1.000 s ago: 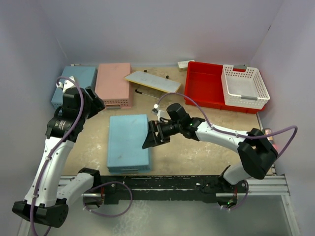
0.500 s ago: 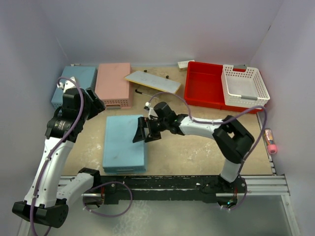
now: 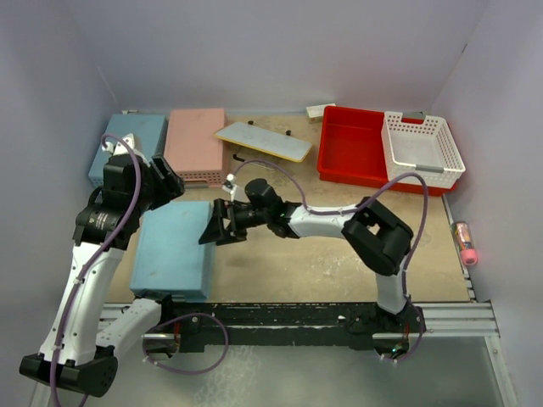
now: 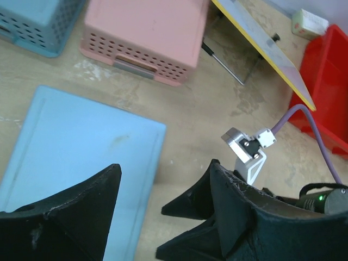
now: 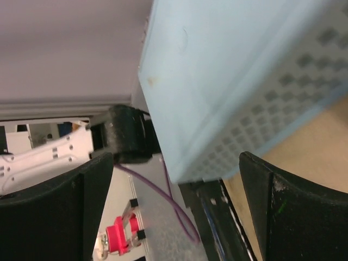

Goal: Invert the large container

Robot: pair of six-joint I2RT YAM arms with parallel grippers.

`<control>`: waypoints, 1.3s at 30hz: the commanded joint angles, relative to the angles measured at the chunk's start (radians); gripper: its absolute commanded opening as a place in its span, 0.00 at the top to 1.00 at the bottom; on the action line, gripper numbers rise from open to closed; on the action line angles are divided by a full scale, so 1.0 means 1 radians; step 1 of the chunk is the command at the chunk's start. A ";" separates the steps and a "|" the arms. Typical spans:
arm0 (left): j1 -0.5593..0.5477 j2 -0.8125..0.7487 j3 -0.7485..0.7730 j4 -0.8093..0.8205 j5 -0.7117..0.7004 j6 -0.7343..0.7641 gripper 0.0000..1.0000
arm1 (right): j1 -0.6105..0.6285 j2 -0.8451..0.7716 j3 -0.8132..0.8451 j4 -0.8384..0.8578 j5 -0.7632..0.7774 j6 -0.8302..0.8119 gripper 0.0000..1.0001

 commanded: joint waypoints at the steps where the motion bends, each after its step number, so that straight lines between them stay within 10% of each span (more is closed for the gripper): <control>1: -0.003 -0.012 -0.018 0.031 0.201 0.060 0.36 | -0.107 -0.182 -0.217 0.029 -0.029 -0.013 0.00; 10: -0.110 -0.022 -0.159 0.090 0.245 -0.015 0.34 | -0.420 -0.714 -0.431 -0.696 0.409 -0.388 0.00; 19: -0.677 0.226 -0.283 0.241 -0.187 -0.259 0.34 | -0.456 -0.997 -0.302 -0.949 0.876 -0.467 0.00; 30: -0.668 0.385 -0.345 0.114 -0.333 -0.452 0.35 | -0.457 -1.001 -0.339 -0.914 0.848 -0.466 0.00; 39: -0.395 0.133 -0.410 0.004 -0.430 -0.538 0.39 | -0.457 -0.984 -0.354 -0.898 0.826 -0.475 0.00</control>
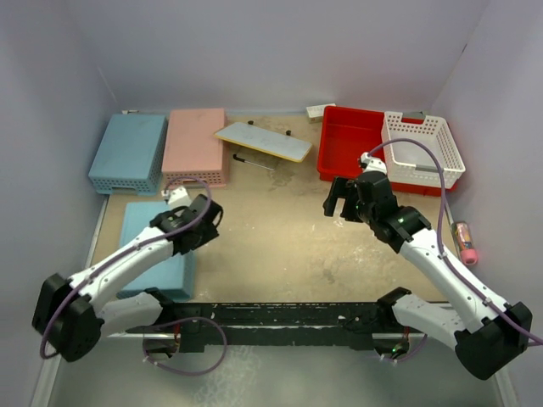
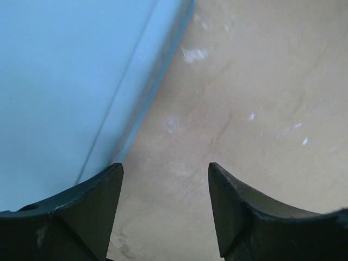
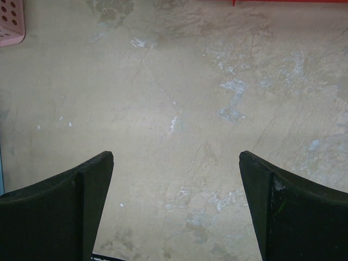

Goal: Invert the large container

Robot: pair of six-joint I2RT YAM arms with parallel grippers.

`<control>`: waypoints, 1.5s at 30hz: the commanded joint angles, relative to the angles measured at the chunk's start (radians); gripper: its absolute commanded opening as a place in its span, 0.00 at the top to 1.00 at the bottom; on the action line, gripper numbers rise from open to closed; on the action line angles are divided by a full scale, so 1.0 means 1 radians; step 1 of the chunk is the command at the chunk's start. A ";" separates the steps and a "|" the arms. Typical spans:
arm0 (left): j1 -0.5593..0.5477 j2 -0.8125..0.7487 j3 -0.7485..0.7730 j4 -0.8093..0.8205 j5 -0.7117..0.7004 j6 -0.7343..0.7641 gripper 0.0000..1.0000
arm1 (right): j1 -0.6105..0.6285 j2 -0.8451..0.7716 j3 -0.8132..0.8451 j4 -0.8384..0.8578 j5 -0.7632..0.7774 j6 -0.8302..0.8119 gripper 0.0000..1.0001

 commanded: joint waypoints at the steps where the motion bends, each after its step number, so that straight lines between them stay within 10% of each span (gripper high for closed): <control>1: 0.118 -0.146 0.030 -0.067 -0.120 -0.055 0.39 | 0.000 -0.002 -0.002 0.026 -0.005 -0.018 0.00; 11: 0.268 -0.112 0.087 -0.029 0.025 0.154 0.43 | -0.001 -0.037 -0.016 0.013 0.017 -0.018 0.00; 19: -0.117 0.013 0.207 -0.038 -0.158 0.042 0.43 | 0.000 -0.006 -0.029 0.056 -0.024 0.003 0.00; 25: -0.175 0.168 0.138 0.047 -0.156 -0.024 0.42 | 0.000 0.009 -0.013 0.052 -0.003 -0.005 0.00; 36: 0.361 -0.125 -0.100 0.043 -0.027 0.011 0.41 | -0.002 -0.001 -0.018 0.054 0.020 -0.023 0.00; 45: 0.434 -0.054 0.066 0.003 -0.008 0.124 0.41 | -0.002 -0.065 -0.036 0.035 0.049 -0.035 0.00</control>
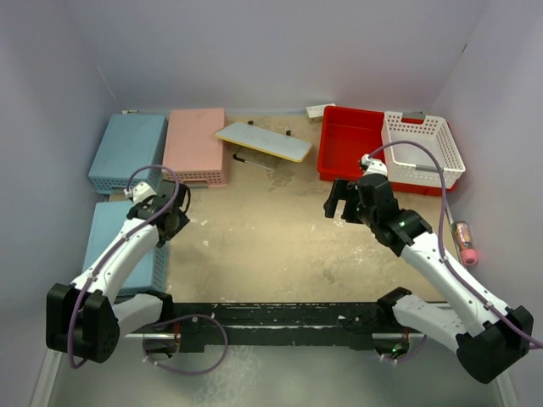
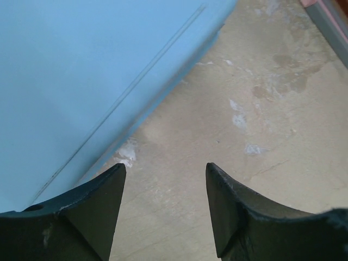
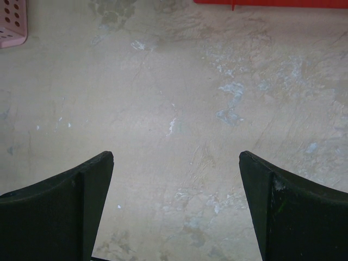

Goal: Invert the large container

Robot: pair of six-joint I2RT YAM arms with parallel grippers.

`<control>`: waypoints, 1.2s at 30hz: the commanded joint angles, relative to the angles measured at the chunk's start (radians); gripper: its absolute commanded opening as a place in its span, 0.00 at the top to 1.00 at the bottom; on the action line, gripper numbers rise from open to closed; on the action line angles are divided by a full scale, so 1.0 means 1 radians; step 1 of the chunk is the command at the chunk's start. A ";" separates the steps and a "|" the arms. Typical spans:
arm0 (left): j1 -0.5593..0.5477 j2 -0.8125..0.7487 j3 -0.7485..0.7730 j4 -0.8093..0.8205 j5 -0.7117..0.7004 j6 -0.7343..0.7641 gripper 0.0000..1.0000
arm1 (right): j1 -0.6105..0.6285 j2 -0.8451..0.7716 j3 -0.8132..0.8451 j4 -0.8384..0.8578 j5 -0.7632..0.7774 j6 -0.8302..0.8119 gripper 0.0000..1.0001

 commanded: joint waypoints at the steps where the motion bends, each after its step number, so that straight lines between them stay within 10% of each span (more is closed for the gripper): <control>1: 0.005 -0.014 0.074 0.011 0.055 0.082 0.42 | -0.002 -0.058 -0.009 0.005 0.057 -0.024 0.00; 6: -0.018 -0.011 0.027 0.100 0.245 0.124 0.43 | -0.001 -0.079 -0.026 0.022 0.053 -0.014 0.00; 13: 0.013 -0.044 -0.001 -0.005 0.050 0.057 0.41 | -0.001 -0.067 -0.013 0.014 0.048 -0.010 0.00; 22: 0.283 0.102 0.026 0.113 0.199 0.201 0.41 | -0.002 -0.108 -0.006 -0.030 0.084 -0.021 0.00; 36: 0.291 -0.010 0.101 0.056 0.230 0.284 0.42 | -0.002 -0.070 0.007 0.000 0.067 -0.026 0.00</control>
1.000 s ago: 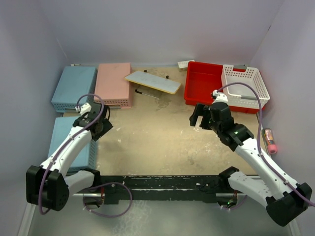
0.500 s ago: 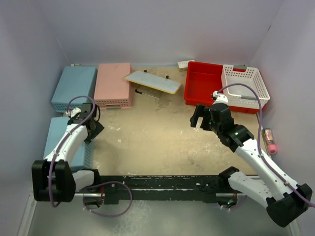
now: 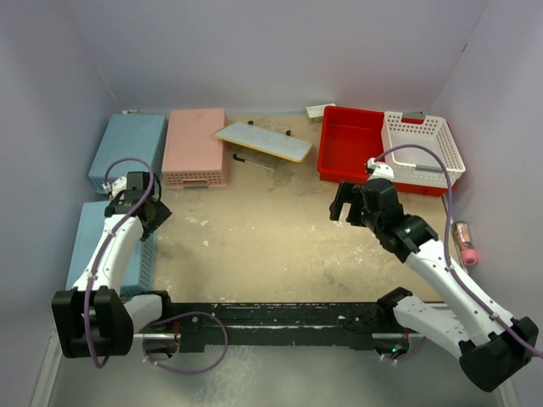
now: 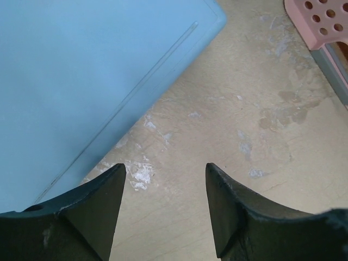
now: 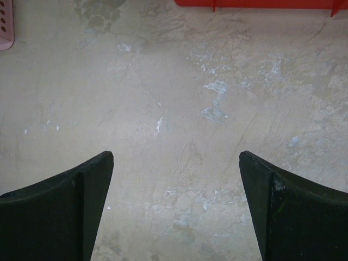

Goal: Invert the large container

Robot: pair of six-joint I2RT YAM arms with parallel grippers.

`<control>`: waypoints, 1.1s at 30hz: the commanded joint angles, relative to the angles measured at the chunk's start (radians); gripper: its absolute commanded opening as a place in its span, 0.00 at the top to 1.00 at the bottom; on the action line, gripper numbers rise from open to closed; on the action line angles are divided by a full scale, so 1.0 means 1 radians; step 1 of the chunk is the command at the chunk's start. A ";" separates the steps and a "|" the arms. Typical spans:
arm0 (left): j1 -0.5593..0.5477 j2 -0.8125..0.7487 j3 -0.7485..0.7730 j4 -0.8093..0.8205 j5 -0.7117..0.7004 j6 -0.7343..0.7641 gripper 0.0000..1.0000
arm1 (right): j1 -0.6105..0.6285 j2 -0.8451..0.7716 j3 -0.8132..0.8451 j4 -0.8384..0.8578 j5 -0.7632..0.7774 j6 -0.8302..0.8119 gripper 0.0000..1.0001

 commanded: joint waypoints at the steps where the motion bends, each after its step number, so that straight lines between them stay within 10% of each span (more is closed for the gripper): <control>1: -0.007 -0.039 0.057 -0.012 0.060 0.060 0.42 | -0.002 0.026 0.042 0.036 0.013 -0.022 0.00; 10: -0.303 -0.011 0.093 -0.031 -0.021 0.009 0.42 | -0.044 0.249 0.384 -0.043 0.141 -0.143 0.00; 23: -0.125 0.080 -0.029 0.050 -0.036 -0.033 0.40 | -0.459 0.635 0.838 -0.147 -0.029 -0.155 0.00; 33: -0.045 0.152 0.026 0.044 -0.080 0.039 0.40 | -0.529 0.955 1.122 -0.281 -0.083 -0.249 0.00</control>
